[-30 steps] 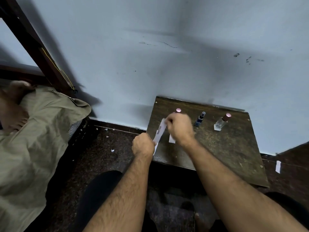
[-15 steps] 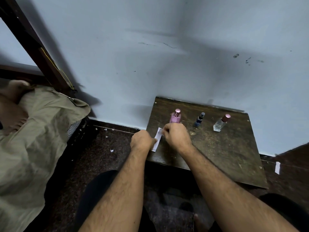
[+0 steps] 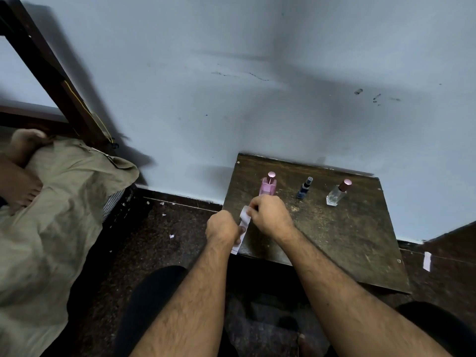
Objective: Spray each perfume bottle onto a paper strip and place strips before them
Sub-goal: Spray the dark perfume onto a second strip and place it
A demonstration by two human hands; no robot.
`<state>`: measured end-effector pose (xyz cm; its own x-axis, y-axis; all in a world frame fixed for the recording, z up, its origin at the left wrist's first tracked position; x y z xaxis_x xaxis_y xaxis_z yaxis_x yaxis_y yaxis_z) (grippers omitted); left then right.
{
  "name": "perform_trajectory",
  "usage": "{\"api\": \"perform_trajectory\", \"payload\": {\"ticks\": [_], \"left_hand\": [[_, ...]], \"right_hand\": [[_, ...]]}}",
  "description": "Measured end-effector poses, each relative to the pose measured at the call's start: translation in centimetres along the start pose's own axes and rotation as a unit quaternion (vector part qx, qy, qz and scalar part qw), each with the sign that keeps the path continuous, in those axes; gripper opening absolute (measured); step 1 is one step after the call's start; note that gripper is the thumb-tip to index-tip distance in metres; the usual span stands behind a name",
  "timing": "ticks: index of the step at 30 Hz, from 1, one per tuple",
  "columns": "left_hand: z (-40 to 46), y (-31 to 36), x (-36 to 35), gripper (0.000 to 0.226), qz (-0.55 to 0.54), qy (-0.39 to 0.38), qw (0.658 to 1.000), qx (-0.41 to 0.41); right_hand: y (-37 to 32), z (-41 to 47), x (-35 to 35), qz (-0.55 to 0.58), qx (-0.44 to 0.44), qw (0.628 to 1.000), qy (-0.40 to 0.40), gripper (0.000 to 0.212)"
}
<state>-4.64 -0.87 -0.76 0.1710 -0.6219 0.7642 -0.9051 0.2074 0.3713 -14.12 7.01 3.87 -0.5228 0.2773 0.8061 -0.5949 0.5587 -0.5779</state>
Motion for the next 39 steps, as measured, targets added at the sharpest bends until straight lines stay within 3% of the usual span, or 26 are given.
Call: {"api": "perform_trajectory", "payload": {"ticks": [9, 13, 18, 26, 29, 32, 34, 39], "left_hand": [[0.3, -0.4, -0.4, 0.016, -0.05, -0.02, 0.998, 0.02], [0.2, -0.1, -0.2, 0.022, -0.057, -0.012, 0.998, 0.028], [0.0, 0.0, -0.2, 0.023, -0.07, 0.002, 0.997, 0.032], [0.1, 0.7, 0.3, 0.021, -0.157, 0.042, 0.987, 0.016], [-0.3, 1.1, 0.7, 0.021, -0.316, 0.021, 0.948, 0.015], [-1.2, 2.0, 0.9, 0.036, -0.496, -0.039, 0.867, 0.032], [-1.7, 2.6, 0.9, 0.044, -0.549, -0.074, 0.832, 0.029], [-3.5, 4.3, 1.2, 0.021, -0.601, -0.101, 0.792, 0.017]], "right_hand": [[0.0, -0.1, -0.3, -0.023, 0.005, 0.999, -0.049, 0.011], [-0.2, 2.9, 4.6, 0.031, -0.015, 0.989, 0.144, 0.013], [-0.5, 1.7, 4.0, -0.002, 0.033, 0.995, 0.094, 0.016], [0.3, -0.1, 3.2, 0.047, 0.05, 0.991, 0.119, 0.015], [0.4, -0.5, 3.4, 0.057, 0.067, 0.988, 0.125, 0.014], [0.5, -1.4, 3.4, 0.064, 0.098, 0.985, 0.129, 0.014], [0.8, -2.1, 3.5, 0.06, 0.118, 0.982, 0.131, 0.014], [1.9, -4.0, 4.2, 0.03, 0.163, 0.977, 0.133, 0.011]]}}
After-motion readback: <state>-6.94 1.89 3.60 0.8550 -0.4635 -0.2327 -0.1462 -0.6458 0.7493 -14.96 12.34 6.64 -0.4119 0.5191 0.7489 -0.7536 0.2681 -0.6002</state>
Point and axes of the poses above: each hand's wrist, its own z-axis towards the middle knuckle, its own x-axis out of the back of the hand, y = z × x, the point moved 1 cm from there along z, towards the middle knuckle, and after that the axes turned 7 degrees about z, right-handed, at the moved point
